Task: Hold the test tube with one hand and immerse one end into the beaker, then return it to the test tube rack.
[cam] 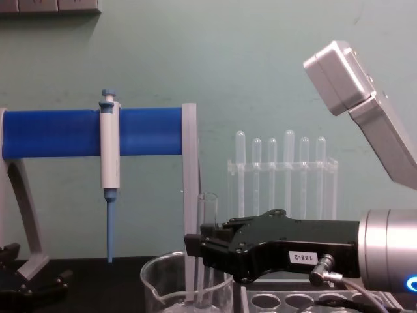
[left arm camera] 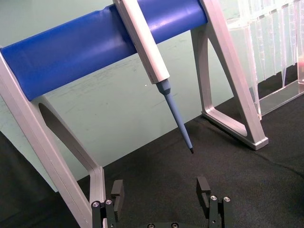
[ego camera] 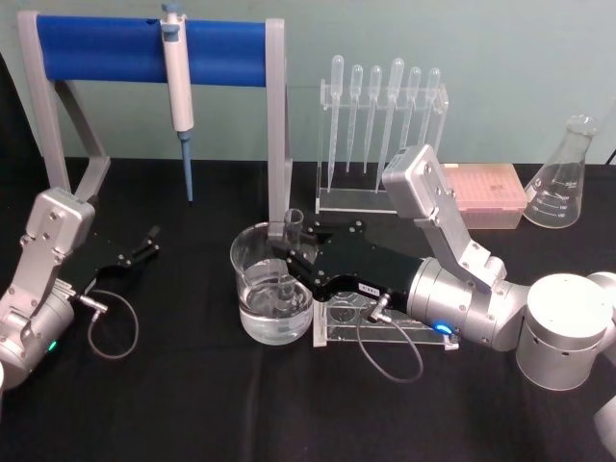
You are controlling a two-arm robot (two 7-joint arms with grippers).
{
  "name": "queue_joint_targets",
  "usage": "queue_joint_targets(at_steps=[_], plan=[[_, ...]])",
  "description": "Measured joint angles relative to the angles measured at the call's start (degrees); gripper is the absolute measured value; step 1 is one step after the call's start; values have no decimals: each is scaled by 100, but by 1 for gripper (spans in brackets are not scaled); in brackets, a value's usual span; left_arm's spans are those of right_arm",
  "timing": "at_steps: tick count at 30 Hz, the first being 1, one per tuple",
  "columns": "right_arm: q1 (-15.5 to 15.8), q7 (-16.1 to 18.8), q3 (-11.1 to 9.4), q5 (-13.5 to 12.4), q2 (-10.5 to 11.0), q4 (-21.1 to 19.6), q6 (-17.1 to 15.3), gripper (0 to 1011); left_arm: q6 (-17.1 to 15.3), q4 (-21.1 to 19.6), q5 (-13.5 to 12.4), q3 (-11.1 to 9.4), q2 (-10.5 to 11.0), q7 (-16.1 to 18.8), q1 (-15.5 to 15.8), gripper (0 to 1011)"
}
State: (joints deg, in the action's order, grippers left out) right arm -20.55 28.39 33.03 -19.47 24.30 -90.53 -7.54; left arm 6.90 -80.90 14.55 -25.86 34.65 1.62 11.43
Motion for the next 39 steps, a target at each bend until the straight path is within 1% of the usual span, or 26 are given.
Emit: queue_joint_targets(at_steps=[26,28,29,33,35,36,39], plan=[[-1,1,-6,-5,-5,-1,-6,238,0,0,0,0,0,0,0,1000],[-46,46,-71,-93,-33,-60,-66,238,0,0,0,0,0,0,0,1000],[-46,46,-71,-93,-33,-60,-66,239,0,0,0,0,0,0,0,1000],[-118,91,-196,-291,-26,-265,-222,238,0,0,0,0,0,0,0,1000],[-146,110,-253,-394,-9,-351,-300,238,1,0,0,0,0,0,0,1000],[-170,128,-302,-485,16,-442,-362,238,0,0,0,0,0,0,0,1000],[-212,133,-374,-609,77,-614,-431,238,0,0,0,0,0,0,0,1000]])
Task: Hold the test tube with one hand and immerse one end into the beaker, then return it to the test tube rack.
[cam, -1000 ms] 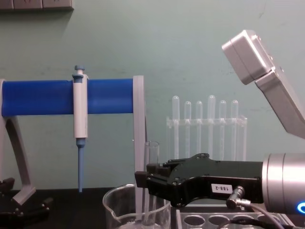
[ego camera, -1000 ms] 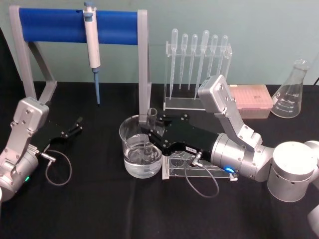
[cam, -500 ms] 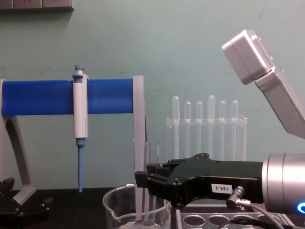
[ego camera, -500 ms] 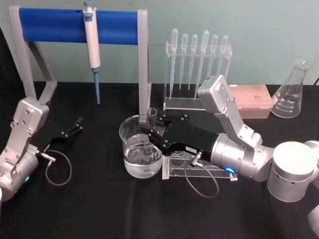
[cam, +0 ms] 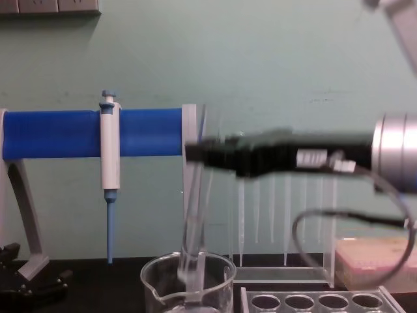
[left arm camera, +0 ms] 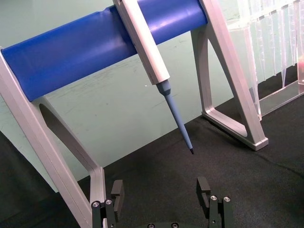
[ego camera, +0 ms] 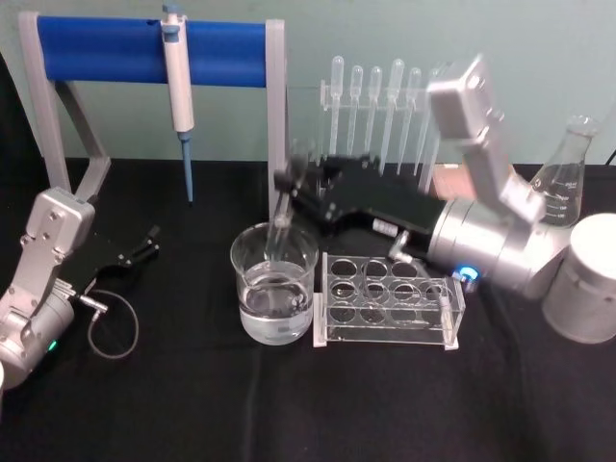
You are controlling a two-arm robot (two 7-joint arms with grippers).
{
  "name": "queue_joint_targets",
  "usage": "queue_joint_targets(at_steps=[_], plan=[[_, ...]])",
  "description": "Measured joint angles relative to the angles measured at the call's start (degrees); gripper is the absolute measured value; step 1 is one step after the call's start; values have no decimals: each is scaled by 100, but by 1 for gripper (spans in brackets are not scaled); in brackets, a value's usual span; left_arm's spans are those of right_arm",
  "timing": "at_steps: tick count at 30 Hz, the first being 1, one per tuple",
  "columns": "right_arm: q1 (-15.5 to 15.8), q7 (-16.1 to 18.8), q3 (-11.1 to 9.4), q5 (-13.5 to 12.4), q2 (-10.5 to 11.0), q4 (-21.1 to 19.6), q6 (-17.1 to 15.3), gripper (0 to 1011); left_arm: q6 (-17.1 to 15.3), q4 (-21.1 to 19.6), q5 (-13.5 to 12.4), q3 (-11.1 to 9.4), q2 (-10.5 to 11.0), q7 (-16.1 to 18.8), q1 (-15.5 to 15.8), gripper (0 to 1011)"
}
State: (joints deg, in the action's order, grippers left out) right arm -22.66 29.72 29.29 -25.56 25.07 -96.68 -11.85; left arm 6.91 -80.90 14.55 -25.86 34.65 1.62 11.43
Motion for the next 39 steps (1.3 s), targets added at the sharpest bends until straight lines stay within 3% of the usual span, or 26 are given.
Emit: queue_joint_targets(at_steps=[6,12,18,25,30,39], plan=[[-114,-4,-163,-189,241,-452,-120,238,0,0,0,0,0,0,0,1000],[-74,-51,-380,-370,624,-872,-217,238,0,0,0,0,0,0,0,1000],[360,-203,-792,-704,1128,-1231,-238,238,0,0,0,0,0,0,0,1000],[859,-269,-1081,-904,1593,-1318,-71,238,0,0,0,0,0,0,0,1000],[1040,-291,-1101,-924,1719,-1236,18,238,0,0,0,0,0,0,0,1000],[1124,-284,-922,-827,1686,-1051,161,239,0,0,0,0,0,0,0,1000]])
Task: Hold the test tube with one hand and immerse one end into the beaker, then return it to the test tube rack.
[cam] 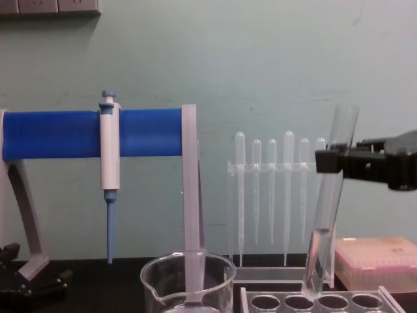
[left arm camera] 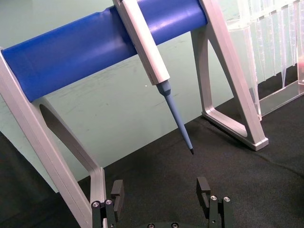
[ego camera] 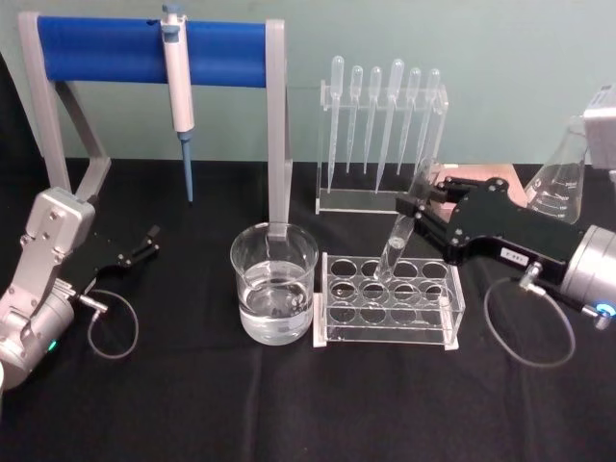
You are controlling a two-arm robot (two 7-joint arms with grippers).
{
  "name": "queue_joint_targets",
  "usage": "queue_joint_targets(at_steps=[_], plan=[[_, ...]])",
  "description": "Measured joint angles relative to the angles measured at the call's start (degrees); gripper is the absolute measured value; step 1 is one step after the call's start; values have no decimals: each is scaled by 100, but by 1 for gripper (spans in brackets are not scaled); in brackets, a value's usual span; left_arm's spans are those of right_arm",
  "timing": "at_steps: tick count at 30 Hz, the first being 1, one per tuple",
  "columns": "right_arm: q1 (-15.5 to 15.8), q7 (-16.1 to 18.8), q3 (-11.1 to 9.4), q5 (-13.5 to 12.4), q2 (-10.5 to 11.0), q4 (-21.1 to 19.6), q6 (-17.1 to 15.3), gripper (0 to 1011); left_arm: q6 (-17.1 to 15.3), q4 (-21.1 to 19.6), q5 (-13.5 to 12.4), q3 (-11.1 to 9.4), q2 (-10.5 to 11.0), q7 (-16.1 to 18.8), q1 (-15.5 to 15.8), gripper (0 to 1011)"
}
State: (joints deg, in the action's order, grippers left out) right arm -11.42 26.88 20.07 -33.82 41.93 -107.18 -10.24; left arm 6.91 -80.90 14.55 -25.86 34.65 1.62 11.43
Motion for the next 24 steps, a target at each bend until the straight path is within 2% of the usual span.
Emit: queue_joint_targets(at_steps=[8,24], plan=[[2,-44,124,172,-108,123,21,238,0,0,0,0,0,0,0,1000],[95,-114,205,449,-253,264,28,238,0,0,0,0,0,0,0,1000]])
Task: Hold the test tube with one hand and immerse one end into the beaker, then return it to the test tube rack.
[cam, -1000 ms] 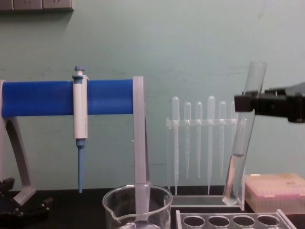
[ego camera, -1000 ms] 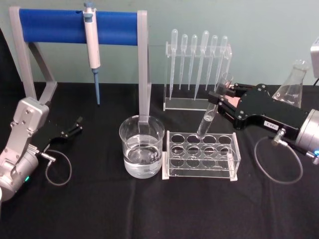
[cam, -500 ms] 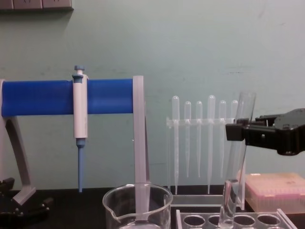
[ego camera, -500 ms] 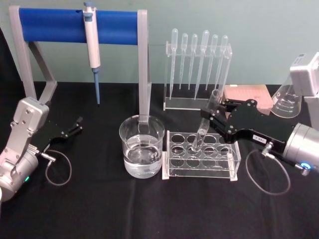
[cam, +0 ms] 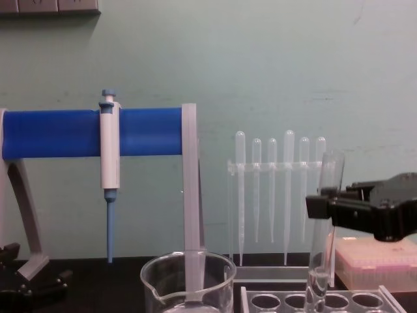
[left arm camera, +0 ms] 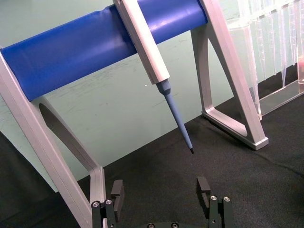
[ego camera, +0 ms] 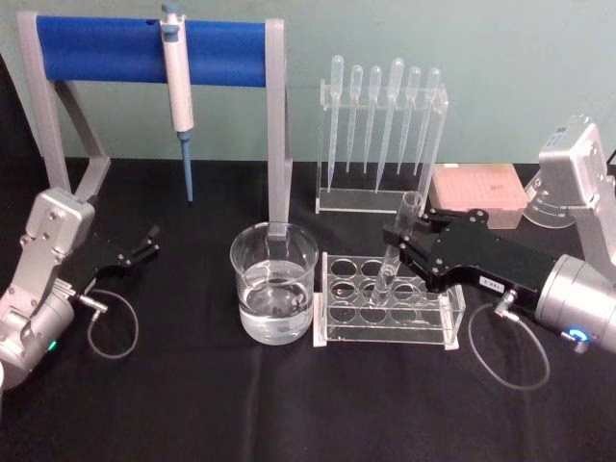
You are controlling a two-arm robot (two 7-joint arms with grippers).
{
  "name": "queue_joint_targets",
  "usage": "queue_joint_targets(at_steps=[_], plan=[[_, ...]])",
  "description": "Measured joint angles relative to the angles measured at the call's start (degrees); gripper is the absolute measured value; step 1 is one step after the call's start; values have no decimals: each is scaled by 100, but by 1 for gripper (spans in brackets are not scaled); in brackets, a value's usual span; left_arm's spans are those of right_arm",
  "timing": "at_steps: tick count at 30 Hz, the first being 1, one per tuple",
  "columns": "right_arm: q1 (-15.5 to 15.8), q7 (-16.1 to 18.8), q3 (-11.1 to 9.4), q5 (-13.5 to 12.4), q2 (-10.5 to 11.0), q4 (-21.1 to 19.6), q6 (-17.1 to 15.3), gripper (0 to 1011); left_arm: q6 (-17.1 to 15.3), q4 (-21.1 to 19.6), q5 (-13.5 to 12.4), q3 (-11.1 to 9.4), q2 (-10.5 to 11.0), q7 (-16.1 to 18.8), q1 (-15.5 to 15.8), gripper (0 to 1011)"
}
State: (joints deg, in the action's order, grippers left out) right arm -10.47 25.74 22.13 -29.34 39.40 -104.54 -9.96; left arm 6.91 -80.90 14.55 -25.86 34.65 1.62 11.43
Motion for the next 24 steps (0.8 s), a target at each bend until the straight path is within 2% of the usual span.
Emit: queue_joint_targets(at_steps=[24], plan=[[17,122,105,257,-249,466,7,238,0,0,0,0,0,0,0,1000]])
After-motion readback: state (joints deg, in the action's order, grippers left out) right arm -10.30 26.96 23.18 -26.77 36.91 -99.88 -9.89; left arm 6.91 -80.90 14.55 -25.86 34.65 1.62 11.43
